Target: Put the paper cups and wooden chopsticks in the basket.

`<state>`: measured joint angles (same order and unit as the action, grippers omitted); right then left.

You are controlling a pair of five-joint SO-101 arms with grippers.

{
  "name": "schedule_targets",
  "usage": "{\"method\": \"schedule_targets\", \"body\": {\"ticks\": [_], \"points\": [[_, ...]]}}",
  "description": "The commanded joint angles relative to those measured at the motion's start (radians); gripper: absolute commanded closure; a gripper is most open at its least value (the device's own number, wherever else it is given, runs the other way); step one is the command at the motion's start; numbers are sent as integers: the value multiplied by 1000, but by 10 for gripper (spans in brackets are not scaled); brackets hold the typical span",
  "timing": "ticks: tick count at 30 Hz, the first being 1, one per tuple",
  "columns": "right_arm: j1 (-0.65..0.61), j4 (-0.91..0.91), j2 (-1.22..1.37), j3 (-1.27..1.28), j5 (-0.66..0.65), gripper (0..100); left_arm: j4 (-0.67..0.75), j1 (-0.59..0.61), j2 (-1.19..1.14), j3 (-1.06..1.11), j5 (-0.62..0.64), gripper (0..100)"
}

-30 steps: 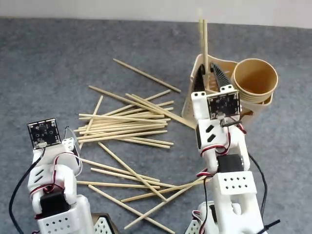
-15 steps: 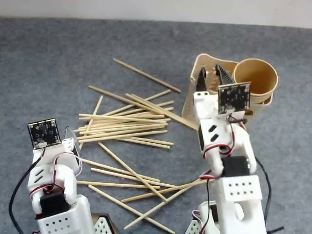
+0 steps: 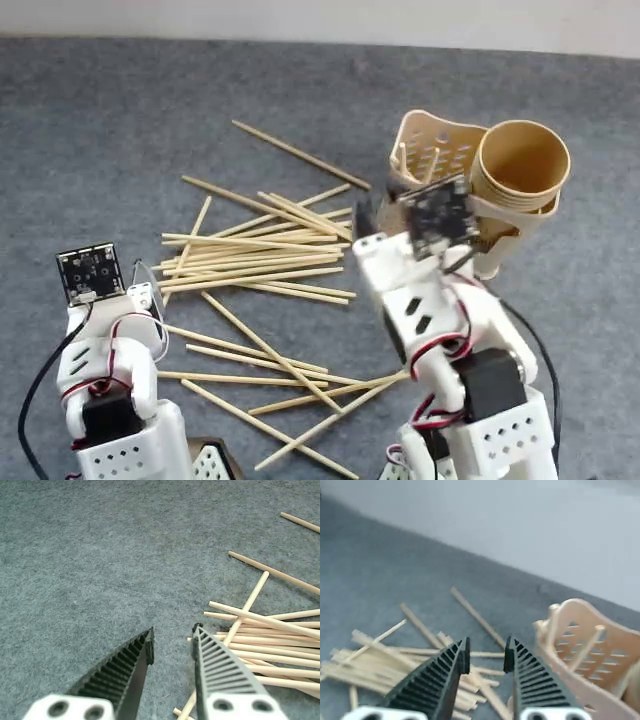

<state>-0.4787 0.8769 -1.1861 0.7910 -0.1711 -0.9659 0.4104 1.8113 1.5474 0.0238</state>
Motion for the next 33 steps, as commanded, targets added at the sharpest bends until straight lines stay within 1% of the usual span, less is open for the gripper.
{"method": "schedule_targets", "body": {"ticks": [1, 3, 8, 19, 23, 26, 29, 33], "points": [[-127, 45, -15, -51, -86, 875, 17, 4, 10, -5, 6, 860], [-189, 50, -12, -39, -114, 875, 17, 4, 10, -5, 6, 860], [-312, 58, 101, 19, -117, 875, 17, 4, 10, -5, 6, 860], [-479, 54, 503, 19, -112, 872, 17, 4, 10, -7, 6, 860], [-504, 50, 642, 18, -110, 871, 17, 7, 10, -7, 6, 860], [-513, -24, 745, 19, -110, 871, 14, 19, 12, -18, 9, 860], [-515, -73, 839, 16, -112, 871, 15, 56, 12, -18, 12, 860], [-516, -88, 911, -27, -112, 871, 17, 59, 12, -18, 12, 860]]}}
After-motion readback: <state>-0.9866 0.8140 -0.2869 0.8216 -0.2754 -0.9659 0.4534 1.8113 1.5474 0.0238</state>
